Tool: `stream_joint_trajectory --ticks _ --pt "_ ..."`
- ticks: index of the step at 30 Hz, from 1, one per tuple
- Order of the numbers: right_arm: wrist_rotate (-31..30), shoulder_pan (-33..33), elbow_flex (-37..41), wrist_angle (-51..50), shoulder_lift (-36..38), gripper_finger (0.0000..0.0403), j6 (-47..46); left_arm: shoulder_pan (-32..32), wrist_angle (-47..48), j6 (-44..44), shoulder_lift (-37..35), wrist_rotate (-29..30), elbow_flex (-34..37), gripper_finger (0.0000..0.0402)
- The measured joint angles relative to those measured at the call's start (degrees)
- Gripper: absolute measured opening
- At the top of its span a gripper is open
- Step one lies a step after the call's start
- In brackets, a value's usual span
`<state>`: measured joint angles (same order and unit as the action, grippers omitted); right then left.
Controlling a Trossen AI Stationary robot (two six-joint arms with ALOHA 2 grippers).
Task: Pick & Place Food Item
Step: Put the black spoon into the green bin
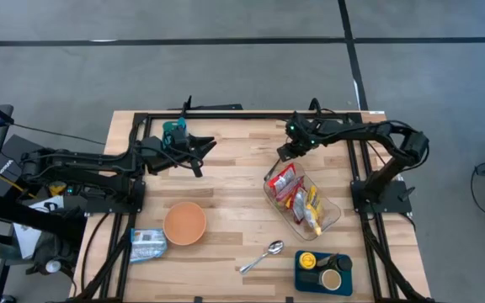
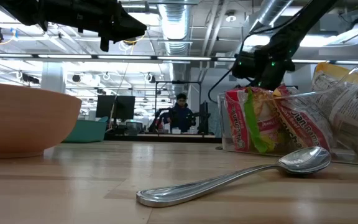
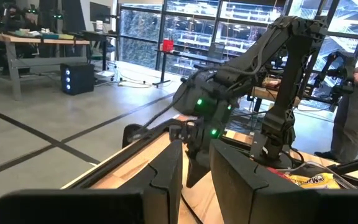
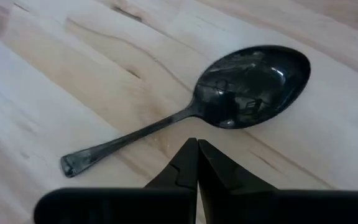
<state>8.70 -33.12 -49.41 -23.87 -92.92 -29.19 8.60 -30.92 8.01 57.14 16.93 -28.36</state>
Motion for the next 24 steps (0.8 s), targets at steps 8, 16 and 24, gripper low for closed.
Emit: stream_joint_trajectory --ticks 8,16,24 --pt "-0.53 0.57 0.01 2.10 -4.70 0.0000 -0.03 -0.02 0.00 -0.06 0.00 -0.02 0.00 0.0076" --pt "-2.97 -0.37 -0.04 5.12 -4.59 0.0000 -2.54 0.00 0.00 -0.11 0.00 -0.02 0.00 0.0076" --pt "-3.25 -1.67 -0.02 11.10 -4.92 0.0000 -3.87 0.00 -0.02 -0.17 0.00 0.00 -0.01 0.0076"
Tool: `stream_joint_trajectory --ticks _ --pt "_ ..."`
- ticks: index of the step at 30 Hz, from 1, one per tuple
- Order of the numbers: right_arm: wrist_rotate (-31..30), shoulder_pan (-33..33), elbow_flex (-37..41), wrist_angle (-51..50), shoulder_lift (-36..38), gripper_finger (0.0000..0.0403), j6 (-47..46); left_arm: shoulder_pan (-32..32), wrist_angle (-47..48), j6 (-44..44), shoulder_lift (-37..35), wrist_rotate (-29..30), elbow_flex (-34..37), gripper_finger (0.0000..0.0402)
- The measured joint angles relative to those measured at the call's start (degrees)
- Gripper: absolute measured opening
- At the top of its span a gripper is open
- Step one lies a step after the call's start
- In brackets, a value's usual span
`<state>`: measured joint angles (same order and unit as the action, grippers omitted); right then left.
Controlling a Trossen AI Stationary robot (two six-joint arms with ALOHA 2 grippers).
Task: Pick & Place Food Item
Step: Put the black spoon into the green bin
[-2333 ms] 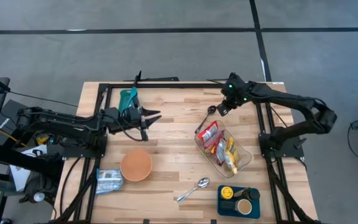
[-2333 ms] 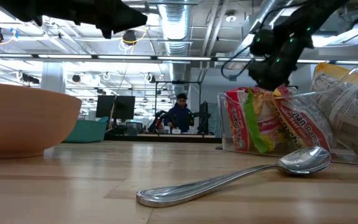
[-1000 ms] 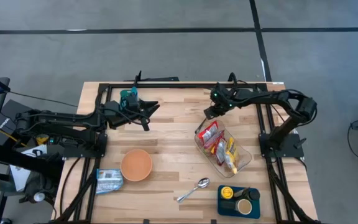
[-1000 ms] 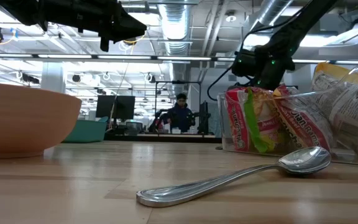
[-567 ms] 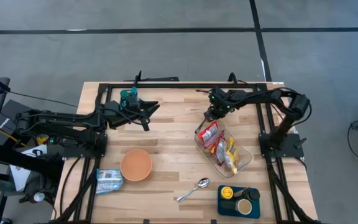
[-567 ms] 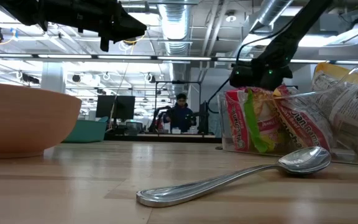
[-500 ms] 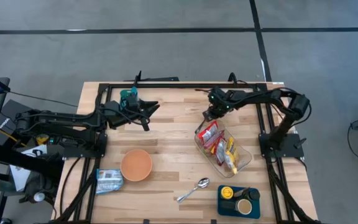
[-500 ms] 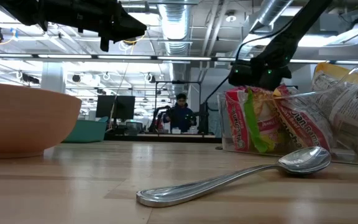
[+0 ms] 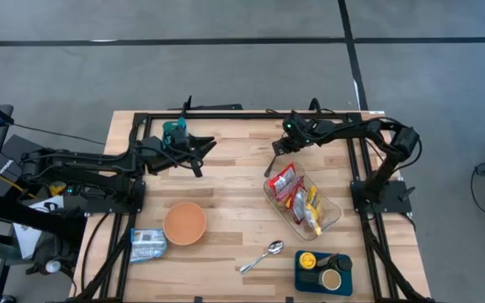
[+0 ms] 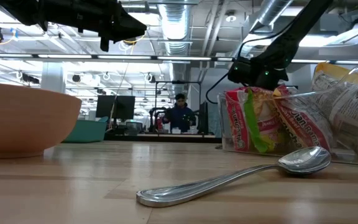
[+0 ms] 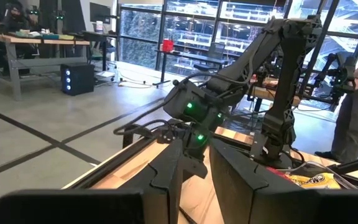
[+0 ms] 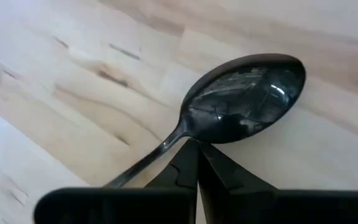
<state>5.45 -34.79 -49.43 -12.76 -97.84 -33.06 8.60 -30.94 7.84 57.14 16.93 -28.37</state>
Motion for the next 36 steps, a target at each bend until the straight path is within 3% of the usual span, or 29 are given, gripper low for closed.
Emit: stream_joint_trajectory --ticks 16,26,36 --pt "-0.43 -1.79 0.00 0.96 0.20 0.0000 -6.24 0.07 -0.01 -0.01 0.00 0.94 0.01 0.0076" --pt "-0.94 -0.23 -0.02 1.92 5.64 0.0000 -8.55 0.07 -0.02 -0.01 0.00 1.13 0.01 0.0076" --pt "-0.98 4.13 -1.79 2.79 -0.60 0.0000 -8.20 0.07 -0.02 -0.02 0.00 1.11 -0.01 0.0076"
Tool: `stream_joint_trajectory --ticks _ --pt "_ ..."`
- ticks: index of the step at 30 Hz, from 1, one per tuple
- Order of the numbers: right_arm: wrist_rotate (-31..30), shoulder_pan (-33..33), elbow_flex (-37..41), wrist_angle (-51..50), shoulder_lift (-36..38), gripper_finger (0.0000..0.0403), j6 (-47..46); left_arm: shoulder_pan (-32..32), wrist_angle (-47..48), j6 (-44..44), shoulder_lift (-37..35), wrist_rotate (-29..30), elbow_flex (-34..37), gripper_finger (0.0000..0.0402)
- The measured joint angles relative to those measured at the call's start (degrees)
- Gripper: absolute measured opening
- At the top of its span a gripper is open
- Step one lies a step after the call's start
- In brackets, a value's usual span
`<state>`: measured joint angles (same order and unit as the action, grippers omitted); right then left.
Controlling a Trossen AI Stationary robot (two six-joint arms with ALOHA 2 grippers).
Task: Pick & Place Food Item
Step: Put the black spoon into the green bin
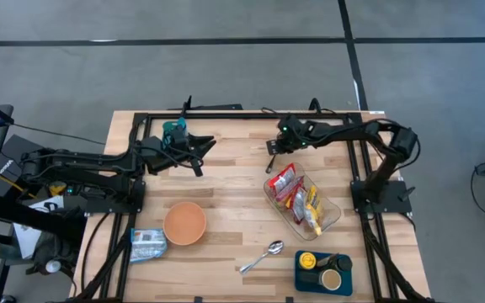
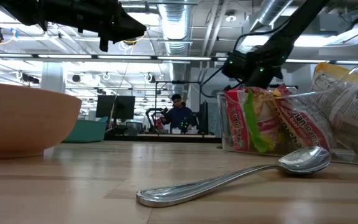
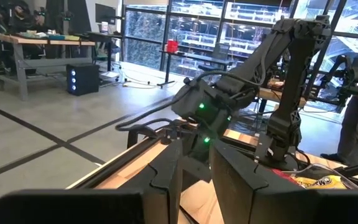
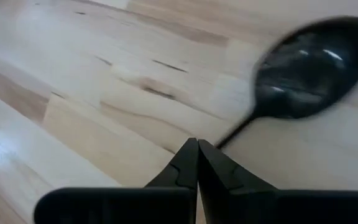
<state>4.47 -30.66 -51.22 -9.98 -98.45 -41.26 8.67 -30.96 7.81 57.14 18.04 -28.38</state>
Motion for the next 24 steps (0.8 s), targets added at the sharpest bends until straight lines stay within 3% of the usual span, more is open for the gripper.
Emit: stream_joint_trajectory --ticks 13,24 --pt "-2.99 3.32 -8.47 -5.51 -6.96 0.0000 5.72 0.00 -0.01 0.00 0.00 -0.02 0.02 0.0076" --pt "-3.48 4.51 -9.97 -14.45 -6.85 0.0000 10.41 0.00 0.00 0.00 0.00 -0.06 0.02 0.0076"
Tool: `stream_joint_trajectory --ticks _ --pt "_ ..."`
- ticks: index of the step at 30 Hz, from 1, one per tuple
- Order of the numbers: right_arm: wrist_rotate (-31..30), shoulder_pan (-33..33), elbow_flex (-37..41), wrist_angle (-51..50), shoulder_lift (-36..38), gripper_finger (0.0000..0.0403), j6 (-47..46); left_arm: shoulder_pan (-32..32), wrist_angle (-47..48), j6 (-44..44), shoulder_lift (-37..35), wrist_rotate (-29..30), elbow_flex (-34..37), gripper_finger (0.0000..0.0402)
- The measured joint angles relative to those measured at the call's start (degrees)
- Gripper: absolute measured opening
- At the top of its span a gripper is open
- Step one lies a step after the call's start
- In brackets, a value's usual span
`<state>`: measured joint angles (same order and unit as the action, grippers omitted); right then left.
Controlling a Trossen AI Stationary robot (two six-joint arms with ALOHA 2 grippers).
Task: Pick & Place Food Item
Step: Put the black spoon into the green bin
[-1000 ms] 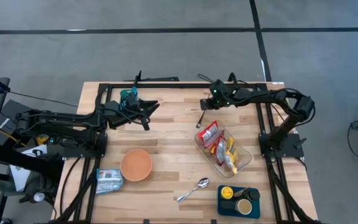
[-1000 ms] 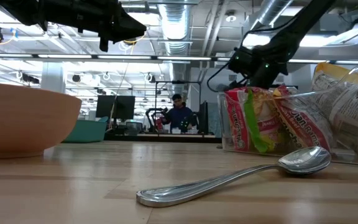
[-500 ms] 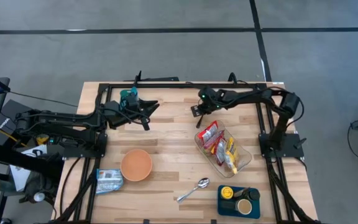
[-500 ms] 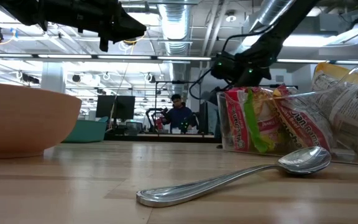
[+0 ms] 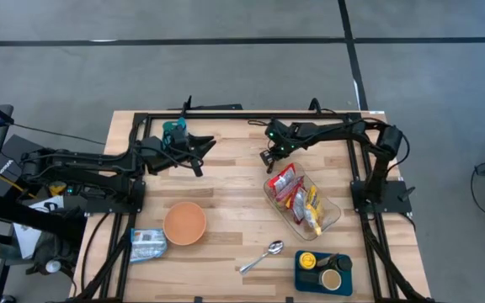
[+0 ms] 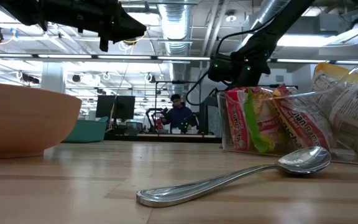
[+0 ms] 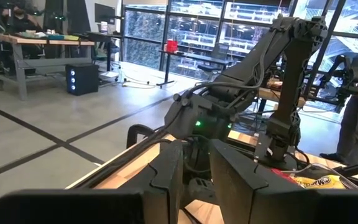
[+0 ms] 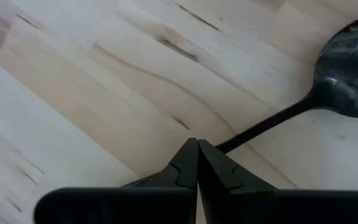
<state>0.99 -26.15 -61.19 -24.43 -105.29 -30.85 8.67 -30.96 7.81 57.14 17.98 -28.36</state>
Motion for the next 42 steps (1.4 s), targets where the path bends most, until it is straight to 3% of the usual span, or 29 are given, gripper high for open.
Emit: stream_joint_trajectory --ticks 13,20,30,42 --pt "-1.10 -0.28 -0.05 -4.04 2.47 0.0000 -3.66 0.00 0.00 0.00 0.00 0.02 0.00 0.0076" --pt "-3.75 -0.26 -6.16 -10.42 3.36 0.0000 -8.39 0.02 0.00 0.00 0.01 0.00 0.00 0.0076" --pt "-4.50 -0.59 -11.82 -22.94 2.93 0.0000 -23.36 0.04 0.00 0.00 0.02 0.02 0.00 0.0076" --pt "-8.56 -1.48 -11.82 -20.48 2.90 0.0000 -27.71 0.09 0.00 0.00 0.00 0.02 0.00 0.0076"
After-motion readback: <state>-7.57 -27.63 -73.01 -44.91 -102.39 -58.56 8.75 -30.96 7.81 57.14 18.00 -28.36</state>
